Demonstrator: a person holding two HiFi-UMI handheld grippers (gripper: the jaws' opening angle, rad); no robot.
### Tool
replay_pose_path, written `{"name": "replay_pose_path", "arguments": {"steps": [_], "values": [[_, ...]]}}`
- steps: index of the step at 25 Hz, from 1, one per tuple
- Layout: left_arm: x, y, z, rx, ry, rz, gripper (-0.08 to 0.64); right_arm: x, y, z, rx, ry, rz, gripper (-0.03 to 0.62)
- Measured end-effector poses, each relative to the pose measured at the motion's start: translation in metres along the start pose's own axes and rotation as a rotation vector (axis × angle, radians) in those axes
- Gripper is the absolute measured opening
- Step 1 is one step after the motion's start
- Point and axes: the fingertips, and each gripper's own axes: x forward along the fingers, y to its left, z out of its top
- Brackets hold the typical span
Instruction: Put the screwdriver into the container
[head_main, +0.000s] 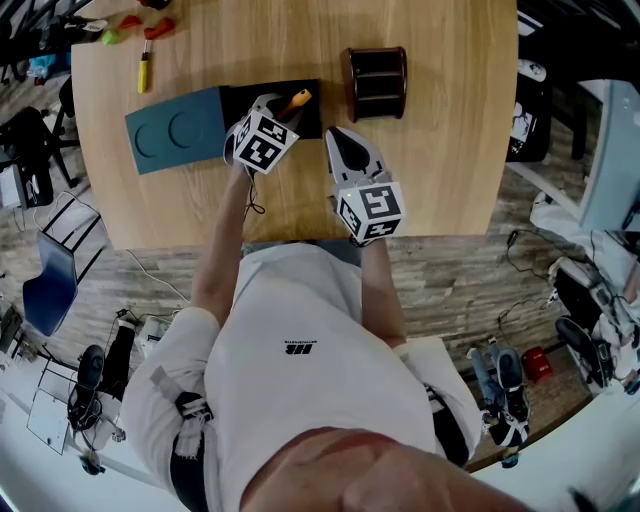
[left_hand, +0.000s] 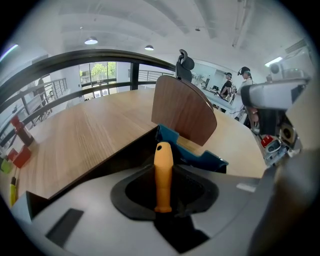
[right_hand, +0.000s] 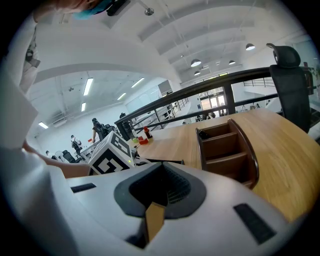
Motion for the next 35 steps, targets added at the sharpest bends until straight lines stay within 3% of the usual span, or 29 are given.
{"name": "replay_pose_path", "arguments": {"steps": [15, 21, 35], "values": [[0.002, -0.002, -0.004, 0.008, 0.015, 0.005, 0.124, -0.005, 0.006, -0.001, -0.006, -0.008, -0.005, -0.005], [0.002, -0.008, -0.003, 0.025, 0.015, 0.007, 0.190, -0.009, 0.008, 0.002, -0.015, -0.016, -0.011, -0.005], [-0.030, -0.009, 0.019, 0.024, -0.096, 0.077, 0.199, -0.028, 0.022, 0.012, -0.050, -0.049, -0.024, -0.005]]}}
